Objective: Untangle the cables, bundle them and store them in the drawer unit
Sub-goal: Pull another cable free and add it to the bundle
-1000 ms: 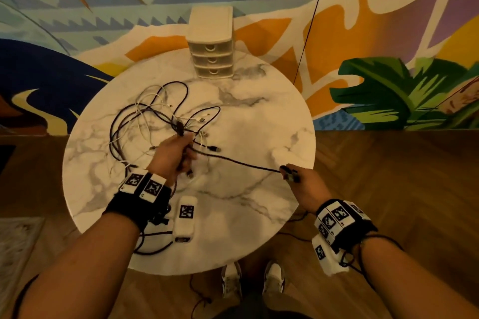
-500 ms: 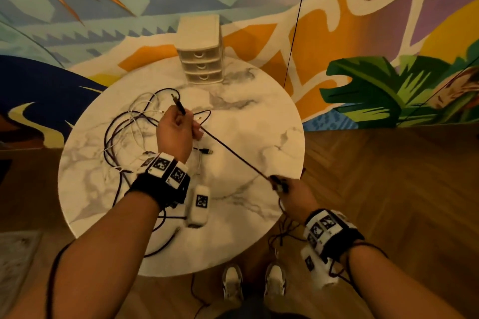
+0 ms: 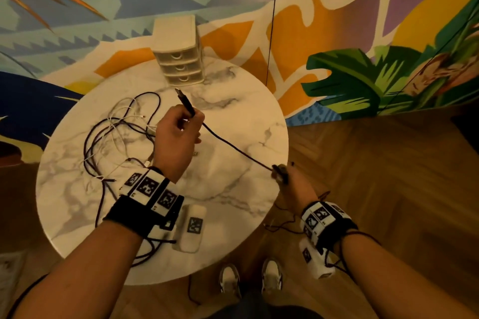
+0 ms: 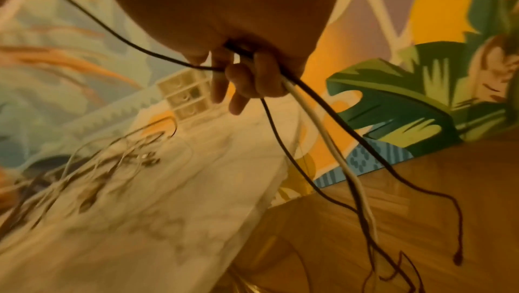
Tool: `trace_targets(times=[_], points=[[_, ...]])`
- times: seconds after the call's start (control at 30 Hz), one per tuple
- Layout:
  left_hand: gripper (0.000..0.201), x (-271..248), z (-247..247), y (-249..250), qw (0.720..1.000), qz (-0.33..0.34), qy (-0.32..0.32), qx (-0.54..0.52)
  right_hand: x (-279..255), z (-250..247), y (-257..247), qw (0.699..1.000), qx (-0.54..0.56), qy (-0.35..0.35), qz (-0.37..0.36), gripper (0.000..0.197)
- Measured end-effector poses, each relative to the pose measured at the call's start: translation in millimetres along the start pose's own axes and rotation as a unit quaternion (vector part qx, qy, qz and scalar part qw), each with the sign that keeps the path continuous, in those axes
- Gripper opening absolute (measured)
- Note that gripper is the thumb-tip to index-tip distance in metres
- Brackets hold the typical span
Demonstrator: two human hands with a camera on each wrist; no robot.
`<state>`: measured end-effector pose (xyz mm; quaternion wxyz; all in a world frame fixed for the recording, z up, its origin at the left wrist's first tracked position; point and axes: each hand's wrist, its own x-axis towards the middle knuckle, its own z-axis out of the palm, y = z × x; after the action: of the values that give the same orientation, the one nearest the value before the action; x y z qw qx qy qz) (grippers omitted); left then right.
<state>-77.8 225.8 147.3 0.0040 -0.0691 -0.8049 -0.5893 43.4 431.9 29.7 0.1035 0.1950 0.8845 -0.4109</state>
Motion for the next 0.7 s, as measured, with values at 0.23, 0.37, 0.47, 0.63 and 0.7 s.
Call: trace_targets(times=[0.23, 0.37, 0.47, 0.63, 0.7], points=[[0.01, -37.4, 76.4, 5.5, 0.968, 0.074, -0.187, 0.148, -17.6, -57.5, -27.0, 0.963, 0.236, 0.116, -0.062, 0.032], [0.009, -46.7, 106.9, 18.2, 0.94, 0.166, -0.23, 0.189, -30.0, -69.3, -46.5, 0.954, 0.287, 0.06, -0.071, 0.027], [0.009, -46.0, 115.6, 27.4, 0.93, 0.183, -0.259, 0.184, -34.4, -76.6, -49.2, 0.952, 0.299, 0.023, -0.067, 0.019], [0.011, -38.3, 112.7, 46.0, 0.939, 0.131, -0.307, 0.086, -39.2, -85.5, -50.9, 0.953, 0.293, 0.014, -0.075, 0.025], [0.006, -36.1, 113.2, 50.6, 0.938, 0.134, -0.314, 0.063, -38.2, -84.9, -52.5, 0.951, 0.297, 0.011, -0.09, 0.034]])
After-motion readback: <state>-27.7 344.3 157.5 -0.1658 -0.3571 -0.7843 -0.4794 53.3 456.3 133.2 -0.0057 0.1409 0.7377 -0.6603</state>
